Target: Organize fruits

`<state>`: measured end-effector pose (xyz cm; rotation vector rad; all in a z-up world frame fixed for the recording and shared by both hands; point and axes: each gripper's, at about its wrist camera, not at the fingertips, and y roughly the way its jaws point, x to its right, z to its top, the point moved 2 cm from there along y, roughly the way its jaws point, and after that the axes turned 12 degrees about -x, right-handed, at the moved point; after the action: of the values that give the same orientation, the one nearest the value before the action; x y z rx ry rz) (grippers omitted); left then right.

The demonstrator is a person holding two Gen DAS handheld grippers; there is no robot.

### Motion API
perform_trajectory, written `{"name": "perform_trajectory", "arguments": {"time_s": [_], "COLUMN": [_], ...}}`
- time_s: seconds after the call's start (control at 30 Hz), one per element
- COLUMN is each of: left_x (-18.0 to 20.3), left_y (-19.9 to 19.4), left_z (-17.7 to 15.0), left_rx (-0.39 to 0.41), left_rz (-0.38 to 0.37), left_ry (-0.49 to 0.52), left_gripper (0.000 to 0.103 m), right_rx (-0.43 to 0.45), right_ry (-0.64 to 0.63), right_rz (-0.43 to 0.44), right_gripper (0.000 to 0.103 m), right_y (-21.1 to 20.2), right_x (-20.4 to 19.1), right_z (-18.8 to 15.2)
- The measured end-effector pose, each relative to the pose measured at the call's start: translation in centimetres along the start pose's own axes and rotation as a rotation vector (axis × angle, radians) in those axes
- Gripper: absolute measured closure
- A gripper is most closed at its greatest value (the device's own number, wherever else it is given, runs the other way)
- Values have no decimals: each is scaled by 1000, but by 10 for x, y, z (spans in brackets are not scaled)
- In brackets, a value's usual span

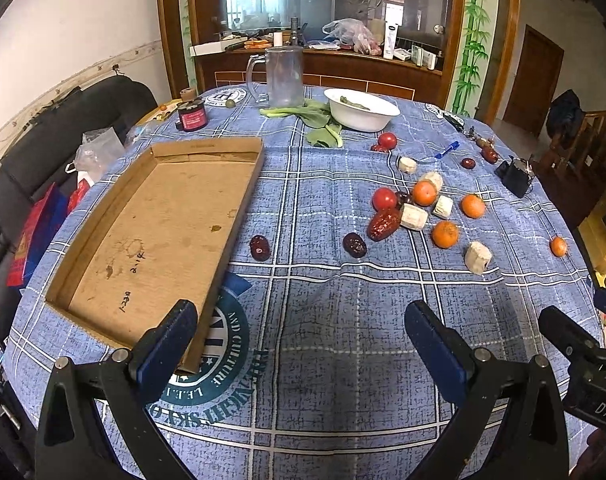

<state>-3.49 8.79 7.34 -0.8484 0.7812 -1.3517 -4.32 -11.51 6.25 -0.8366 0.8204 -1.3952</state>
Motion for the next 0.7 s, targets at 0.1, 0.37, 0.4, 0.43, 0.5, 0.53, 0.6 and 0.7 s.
{"name": "perform_trajectory", "arguments": {"time_s": [0.1, 0.37, 0.4, 0.43, 0.5, 0.53, 0.6, 0.7], "left_x": [1, -1, -2, -2, -2, -2, -2, -2], "left_y": [1, 0, -1, -1, -1, -2, -1, -1], "left_z": [1, 4, 4, 5, 5, 5, 5, 5], "left_rx": [2, 18, 20, 22, 25, 25, 26, 26], "left_rz": [-3, 4, 2, 3, 4, 4, 6, 5], "left_ry": [2, 5, 4, 4, 3, 2, 3, 2], "left_gripper": [0, 0, 0, 0, 0, 0, 0, 0], "right_rx": [-4, -10, -12, -11, -11, -12, -11, -12], "right_ry": [12, 14, 13, 11, 8, 6, 6, 7], "right_rz": [-1, -5, -4, -4, -7, -8, -9, -9], "right_gripper": [1, 1, 1, 1, 1, 1, 1, 1], "right_y": [1, 4, 4, 4, 4, 5, 5, 5], "right_x": [3, 3, 2, 2, 1, 0, 0, -1], "right_z": [0, 0, 0, 1, 2, 2, 2, 2]}}
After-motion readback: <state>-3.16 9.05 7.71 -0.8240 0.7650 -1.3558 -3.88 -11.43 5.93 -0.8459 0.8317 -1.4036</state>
